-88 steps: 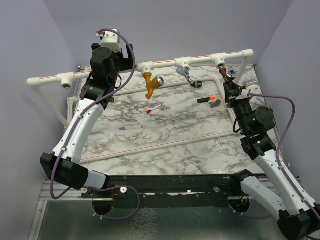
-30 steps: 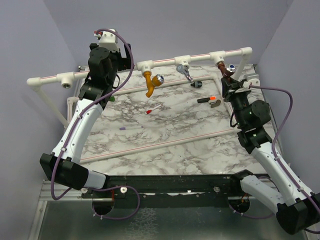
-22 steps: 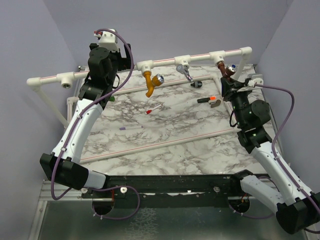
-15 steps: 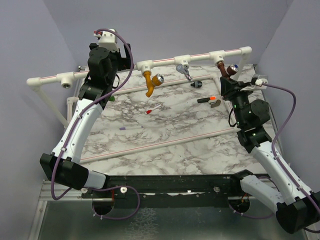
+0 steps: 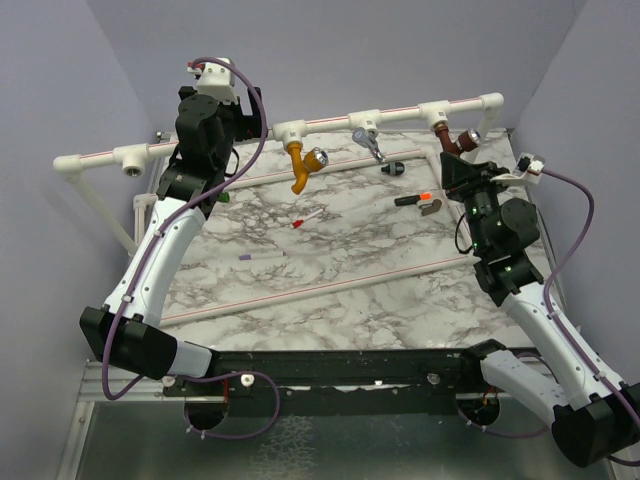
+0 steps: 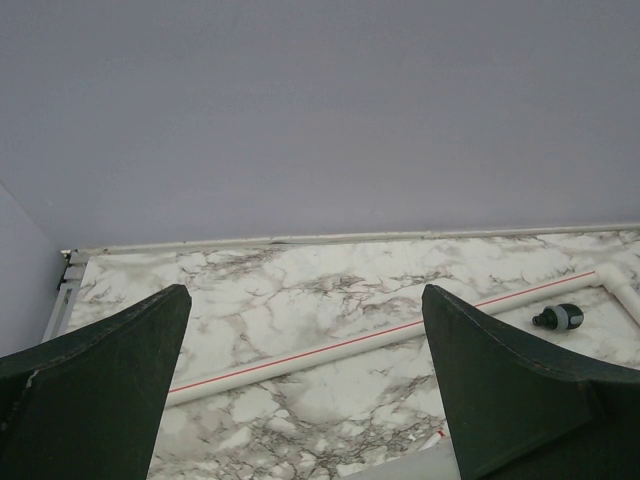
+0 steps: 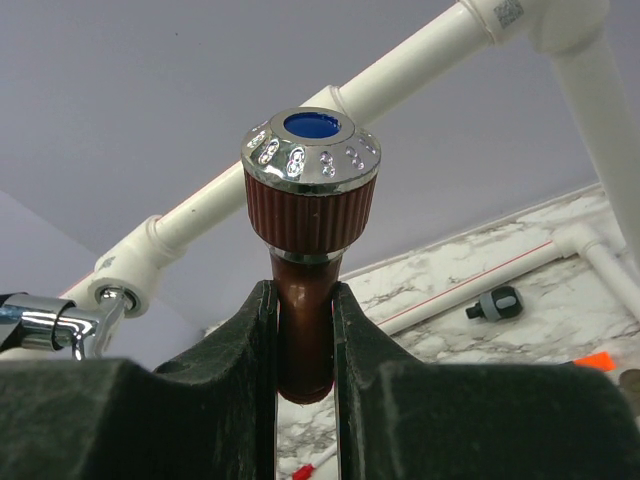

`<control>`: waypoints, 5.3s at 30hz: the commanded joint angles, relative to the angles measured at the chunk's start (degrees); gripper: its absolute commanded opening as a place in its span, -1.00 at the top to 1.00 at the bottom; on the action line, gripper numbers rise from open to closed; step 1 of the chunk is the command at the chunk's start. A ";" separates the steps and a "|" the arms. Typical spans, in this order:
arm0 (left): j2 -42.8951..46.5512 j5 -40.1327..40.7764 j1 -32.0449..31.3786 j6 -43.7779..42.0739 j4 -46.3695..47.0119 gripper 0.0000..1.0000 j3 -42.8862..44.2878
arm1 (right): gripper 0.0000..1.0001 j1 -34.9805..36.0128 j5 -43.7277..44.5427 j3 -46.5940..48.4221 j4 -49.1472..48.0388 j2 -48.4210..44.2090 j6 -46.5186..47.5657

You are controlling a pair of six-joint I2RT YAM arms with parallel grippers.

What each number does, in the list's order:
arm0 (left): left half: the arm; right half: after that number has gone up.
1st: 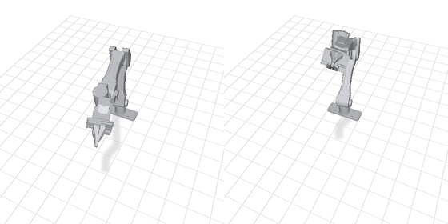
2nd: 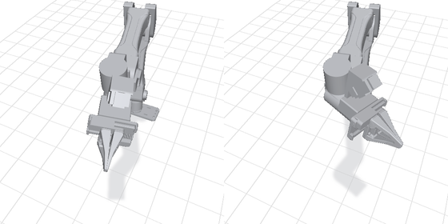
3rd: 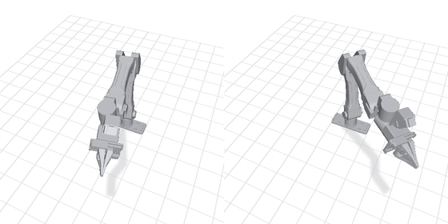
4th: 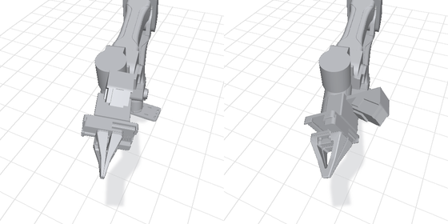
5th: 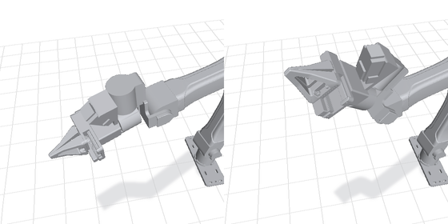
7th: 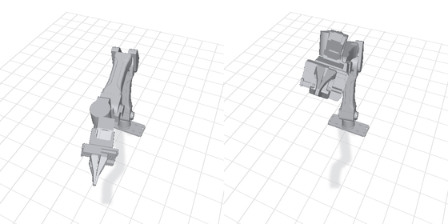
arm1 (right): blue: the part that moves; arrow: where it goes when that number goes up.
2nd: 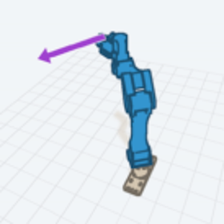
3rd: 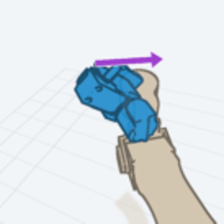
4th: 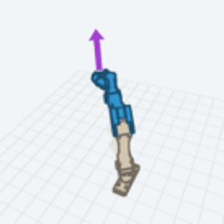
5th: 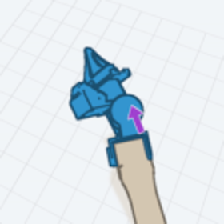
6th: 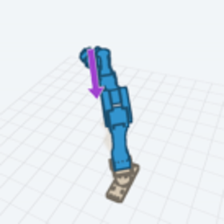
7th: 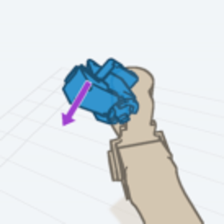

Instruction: Install the water faucets

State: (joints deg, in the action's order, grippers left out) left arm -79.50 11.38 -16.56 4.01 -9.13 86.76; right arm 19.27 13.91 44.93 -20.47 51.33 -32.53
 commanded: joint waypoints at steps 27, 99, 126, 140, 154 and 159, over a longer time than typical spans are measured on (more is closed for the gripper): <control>-0.04 0.05 0.22 1.36 -6.08 -0.98 -2.03 | 0.98 0.24 4.07 2.98 -0.14 -0.68 -42.80; -0.87 0.75 0.23 0.82 -6.13 -0.98 -2.21 | -0.32 0.24 -5.90 6.63 20.07 -3.34 -45.62; -1.20 0.49 0.21 0.93 -6.08 -0.98 -2.25 | -0.32 0.29 -5.42 16.57 33.37 -9.59 20.12; -1.30 0.53 0.30 0.82 -6.08 -0.98 -2.30 | -0.43 0.24 -11.03 12.76 19.41 -4.04 48.57; -1.81 0.14 0.30 0.92 -5.98 -0.98 -2.52 | -0.34 0.25 -8.47 9.35 10.31 1.75 54.50; -1.79 0.31 0.30 0.83 -5.99 -0.98 -2.55 | -0.24 0.24 -7.29 10.04 9.24 4.07 55.38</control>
State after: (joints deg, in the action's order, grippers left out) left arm -79.53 11.40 -16.51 3.73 -8.80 86.46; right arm 19.40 4.73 54.76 -8.10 54.13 21.10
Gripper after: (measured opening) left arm 0.990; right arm 0.635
